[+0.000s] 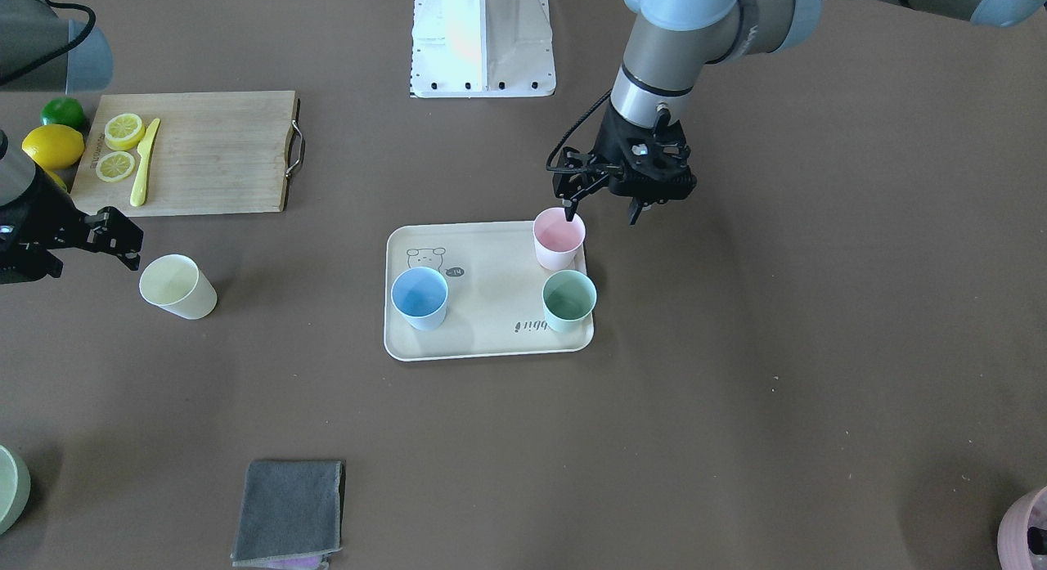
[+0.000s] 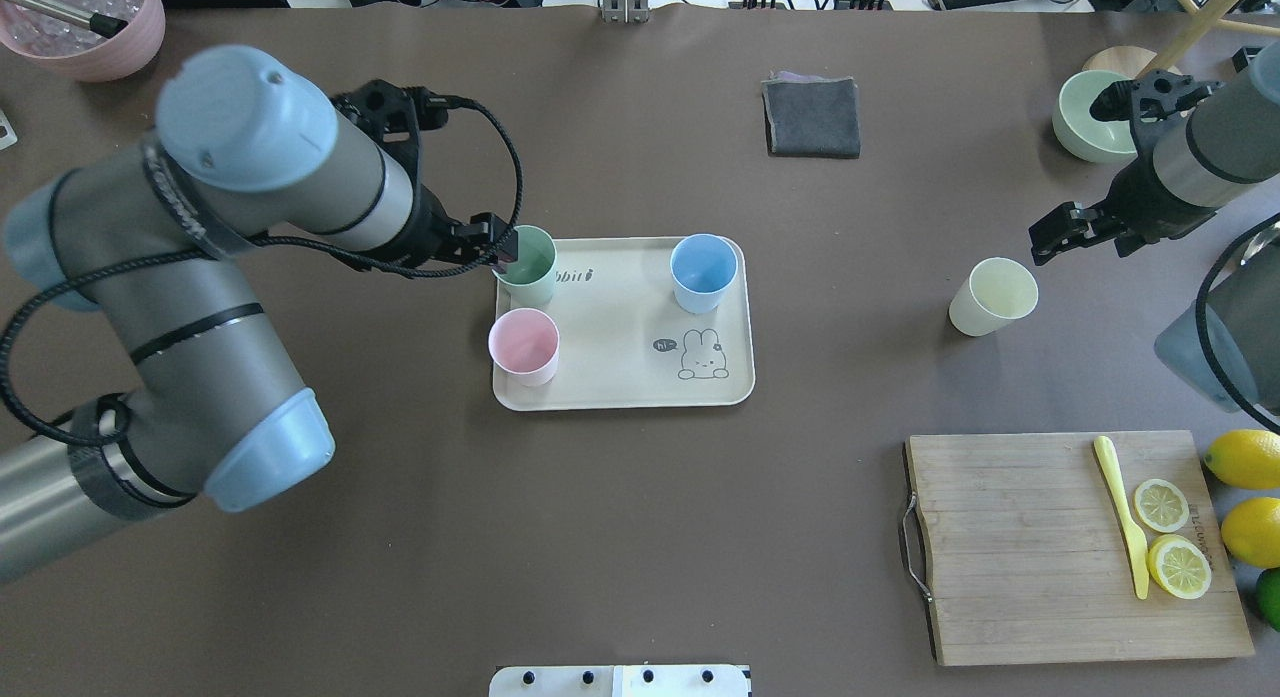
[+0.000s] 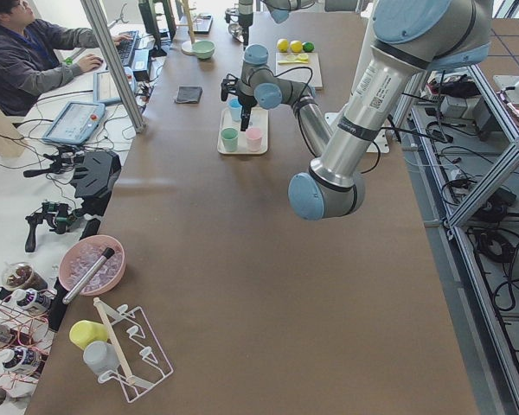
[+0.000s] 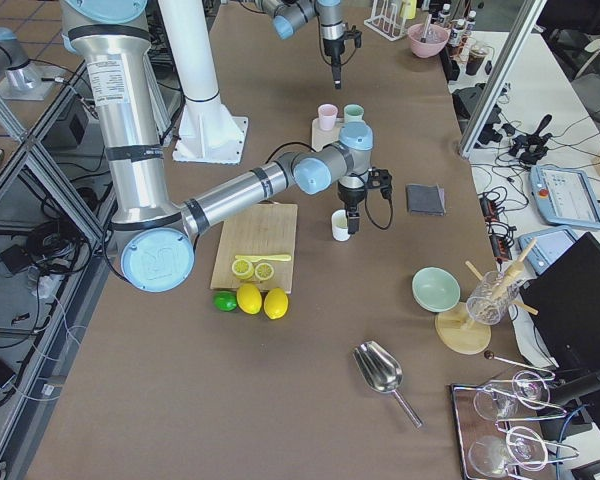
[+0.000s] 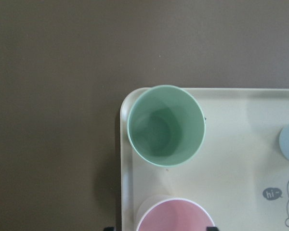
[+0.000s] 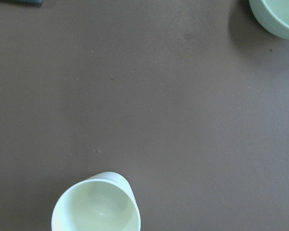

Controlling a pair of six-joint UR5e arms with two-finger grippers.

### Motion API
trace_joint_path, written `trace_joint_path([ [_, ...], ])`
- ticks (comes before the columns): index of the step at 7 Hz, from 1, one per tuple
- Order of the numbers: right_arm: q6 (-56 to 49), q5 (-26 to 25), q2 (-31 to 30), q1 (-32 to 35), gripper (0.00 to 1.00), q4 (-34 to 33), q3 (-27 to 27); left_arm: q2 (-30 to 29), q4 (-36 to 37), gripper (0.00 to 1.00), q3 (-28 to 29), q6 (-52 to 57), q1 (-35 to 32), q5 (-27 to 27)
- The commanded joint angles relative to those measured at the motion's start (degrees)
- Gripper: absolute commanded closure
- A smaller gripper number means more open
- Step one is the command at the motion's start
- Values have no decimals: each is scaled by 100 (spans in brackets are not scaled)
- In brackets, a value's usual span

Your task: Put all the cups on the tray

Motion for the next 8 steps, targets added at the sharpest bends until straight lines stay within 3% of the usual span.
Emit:
trace_joint_path([
  [1, 339, -1, 48, -154, 5, 719, -487, 106, 470, 2, -341, 539, -412, -286],
  [3, 491, -10, -30, -330, 14, 766, -462, 98, 470, 2, -341, 540, -412, -286],
  [4, 500, -10, -92, -365, 27, 766, -444, 98, 470, 2, -341, 540, -430, -286],
  [5, 491, -10, -145, -383, 71, 775, -427, 89, 470, 2, -323, 540, -439, -277],
  [6, 491, -10, -154, -401, 100, 775, -427, 89, 470, 2, -315, 549, -456, -277],
  [8, 648, -1, -75, -410, 100, 775, -374, 98, 470, 2, -297, 628, -517, -277],
])
